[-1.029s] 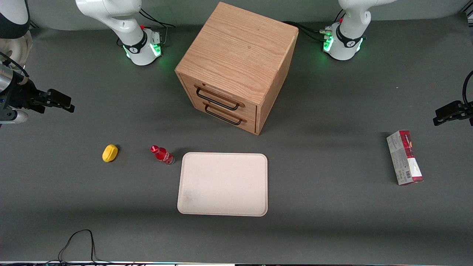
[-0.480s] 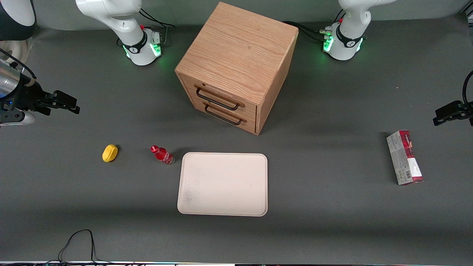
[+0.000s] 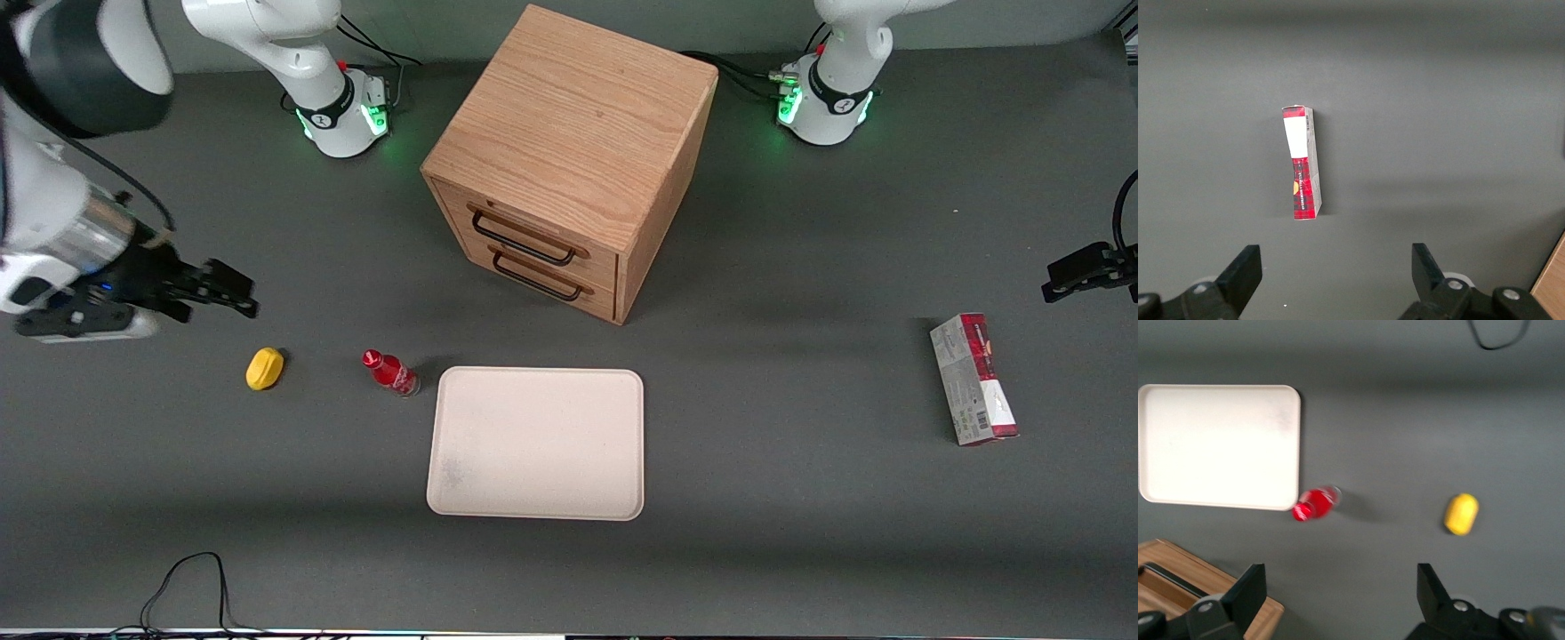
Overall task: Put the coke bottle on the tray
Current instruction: 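Lower the open right gripper over the red Coke bottle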
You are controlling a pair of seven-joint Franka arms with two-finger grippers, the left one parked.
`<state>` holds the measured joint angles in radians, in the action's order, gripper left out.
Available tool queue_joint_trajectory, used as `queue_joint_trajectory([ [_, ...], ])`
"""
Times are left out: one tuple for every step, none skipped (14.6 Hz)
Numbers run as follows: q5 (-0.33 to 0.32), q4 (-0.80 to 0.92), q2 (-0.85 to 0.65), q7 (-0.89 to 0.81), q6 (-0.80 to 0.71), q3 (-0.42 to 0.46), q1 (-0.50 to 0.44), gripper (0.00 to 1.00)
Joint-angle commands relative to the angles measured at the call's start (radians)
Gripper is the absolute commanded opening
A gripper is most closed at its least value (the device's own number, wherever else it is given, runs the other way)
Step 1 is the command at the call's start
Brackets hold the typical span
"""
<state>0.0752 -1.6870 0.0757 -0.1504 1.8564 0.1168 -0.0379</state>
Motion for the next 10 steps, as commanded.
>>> queue_joint_trajectory([
  [0.008, 0.01, 0.077, -0.049, 0.082, 0.062, 0.003, 1.0],
  [-0.008, 0.01, 0.105, -0.049, 0.096, 0.082, 0.003, 1.0],
  [-0.032, 0.009, 0.13, -0.047, 0.108, 0.095, 0.003, 0.99],
  [-0.049, 0.007, 0.154, -0.049, 0.128, 0.102, 0.003, 0.99],
  [-0.051, 0.006, 0.174, -0.049, 0.151, 0.115, 0.003, 0.99],
  [-0.054, 0.003, 0.197, -0.049, 0.168, 0.124, 0.003, 0.99],
  [-0.064, 0.0, 0.216, -0.049, 0.176, 0.132, 0.001, 0.99],
  [-0.074, -0.002, 0.237, -0.051, 0.176, 0.141, 0.0, 0.99],
  [-0.083, -0.005, 0.248, -0.064, 0.184, 0.15, 0.0, 0.99],
  [-0.087, -0.028, 0.256, -0.075, 0.222, 0.152, 0.0, 0.99],
])
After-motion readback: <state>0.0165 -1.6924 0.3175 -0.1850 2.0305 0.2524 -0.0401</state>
